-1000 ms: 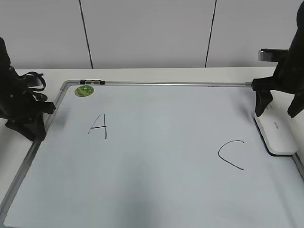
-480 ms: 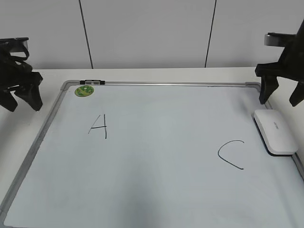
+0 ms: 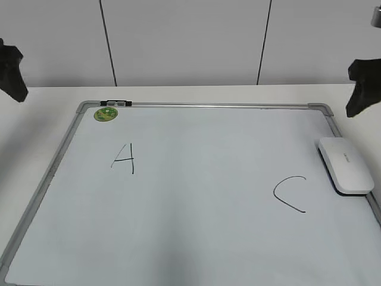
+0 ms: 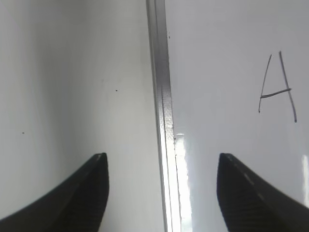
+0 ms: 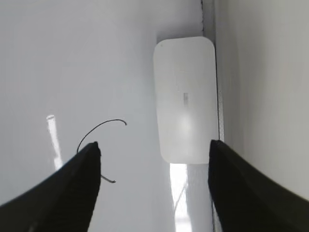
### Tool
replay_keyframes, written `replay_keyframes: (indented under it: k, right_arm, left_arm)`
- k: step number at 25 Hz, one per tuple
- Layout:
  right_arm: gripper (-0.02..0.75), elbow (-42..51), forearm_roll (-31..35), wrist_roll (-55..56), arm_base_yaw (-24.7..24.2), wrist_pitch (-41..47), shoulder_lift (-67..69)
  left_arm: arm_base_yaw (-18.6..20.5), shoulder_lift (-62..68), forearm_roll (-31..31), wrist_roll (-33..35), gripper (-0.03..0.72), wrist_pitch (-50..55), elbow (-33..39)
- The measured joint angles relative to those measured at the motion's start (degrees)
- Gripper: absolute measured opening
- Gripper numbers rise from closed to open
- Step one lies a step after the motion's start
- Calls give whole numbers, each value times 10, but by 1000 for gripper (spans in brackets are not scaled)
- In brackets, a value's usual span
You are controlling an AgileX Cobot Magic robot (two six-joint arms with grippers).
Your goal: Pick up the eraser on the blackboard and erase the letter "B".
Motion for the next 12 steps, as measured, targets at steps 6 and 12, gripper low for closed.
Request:
replay_keyframes:
  k: [6, 12]
  right_arm:
    - [513, 192, 5, 0, 31, -122, -147]
    - [508, 270, 7, 0, 72, -144, -225]
  left_arm:
    - [0, -126, 0, -2, 513, -25, 105]
    - [0, -297, 5, -2, 514, -69, 262]
